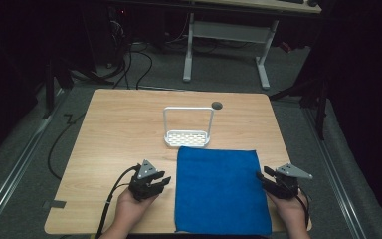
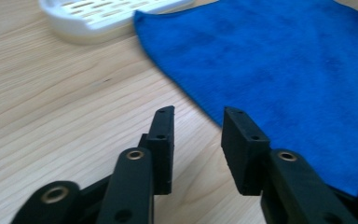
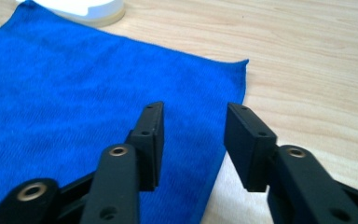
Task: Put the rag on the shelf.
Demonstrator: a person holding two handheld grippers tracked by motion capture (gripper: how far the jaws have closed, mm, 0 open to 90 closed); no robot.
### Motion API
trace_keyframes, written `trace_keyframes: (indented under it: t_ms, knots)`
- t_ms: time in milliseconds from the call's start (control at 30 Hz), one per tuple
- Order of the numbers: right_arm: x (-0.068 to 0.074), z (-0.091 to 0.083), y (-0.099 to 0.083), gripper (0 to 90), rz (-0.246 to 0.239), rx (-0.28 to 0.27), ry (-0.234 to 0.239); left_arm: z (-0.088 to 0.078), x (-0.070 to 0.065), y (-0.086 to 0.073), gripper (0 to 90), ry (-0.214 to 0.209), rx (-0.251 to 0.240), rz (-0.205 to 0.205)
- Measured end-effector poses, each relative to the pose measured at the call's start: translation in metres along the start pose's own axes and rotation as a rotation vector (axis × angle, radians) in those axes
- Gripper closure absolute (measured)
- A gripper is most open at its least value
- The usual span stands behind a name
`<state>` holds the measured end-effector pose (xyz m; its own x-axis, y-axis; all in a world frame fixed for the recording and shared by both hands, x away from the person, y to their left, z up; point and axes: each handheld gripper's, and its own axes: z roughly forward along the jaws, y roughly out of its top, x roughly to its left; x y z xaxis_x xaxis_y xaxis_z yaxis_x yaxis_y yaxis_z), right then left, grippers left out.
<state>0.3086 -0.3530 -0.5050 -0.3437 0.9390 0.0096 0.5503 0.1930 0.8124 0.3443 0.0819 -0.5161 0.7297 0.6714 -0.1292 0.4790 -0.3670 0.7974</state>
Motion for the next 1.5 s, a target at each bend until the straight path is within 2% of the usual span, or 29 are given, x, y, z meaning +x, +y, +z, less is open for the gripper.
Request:
trace_keyframes:
  t_ms: [67, 100, 133, 233, 333, 400, 500, 600, 833, 1000, 1367, 1400, 1500]
  knots:
    - [0.001, -0.002, -0.003, 66.3, -0.014, -0.002, -0.001, 0.008, -0.008, 0.004, 70.0, -0.026, 0.014, 0.024]
    - [0.001, -0.002, -0.003, 66.3, -0.014, -0.002, -0.001, 0.008, -0.008, 0.004, 71.5, -0.026, 0.014, 0.024]
    - [0.002, -0.004, -0.007, 76.5, -0.022, 0.0, 0.011, 0.016, -0.016, 0.006, 73.3, -0.045, 0.035, 0.052]
    - [0.003, -0.005, -0.009, 89.2, -0.03, 0.015, 0.026, 0.025, -0.025, 0.009, 78.1, -0.066, 0.054, 0.089]
    - [0.004, -0.002, -0.012, 90.0, -0.016, 0.06, 0.044, 0.033, -0.032, 0.011, 81.5, -0.078, 0.072, 0.115]
    - [0.005, 0.001, -0.015, 90.0, -0.026, 0.089, 0.044, 0.039, -0.035, 0.011, 83.3, -0.077, 0.086, 0.13]
    - [0.004, 0.005, -0.017, 90.0, -0.035, 0.109, 0.039, 0.044, -0.036, 0.01, 84.8, -0.073, 0.109, 0.139]
    - [0.003, 0.009, -0.018, 90.0, -0.031, 0.139, 0.036, 0.043, -0.035, 0.009, 84.8, -0.077, 0.107, 0.139]
    - [0.005, 0.012, -0.018, 90.0, -0.039, 0.14, 0.053, 0.037, -0.032, 0.005, 83.7, -0.08, 0.108, 0.143]
    - [0.014, 0.018, -0.013, 90.0, -0.069, 0.145, 0.086, 0.028, -0.025, 0.0, 83.5, -0.072, 0.114, 0.126]
    - [0.037, 0.033, -0.003, 90.0, -0.112, 0.152, 0.159, 0.0, 0.0, -0.018, 83.2, -0.047, 0.106, 0.037]
    - [0.045, 0.037, 0.0, 90.0, -0.132, 0.154, 0.176, -0.005, 0.004, -0.021, 83.2, -0.036, 0.105, 0.021]
    - [0.052, 0.041, 0.003, 90.0, -0.156, 0.155, 0.191, -0.013, 0.011, -0.025, 83.2, -0.019, 0.103, -0.001]
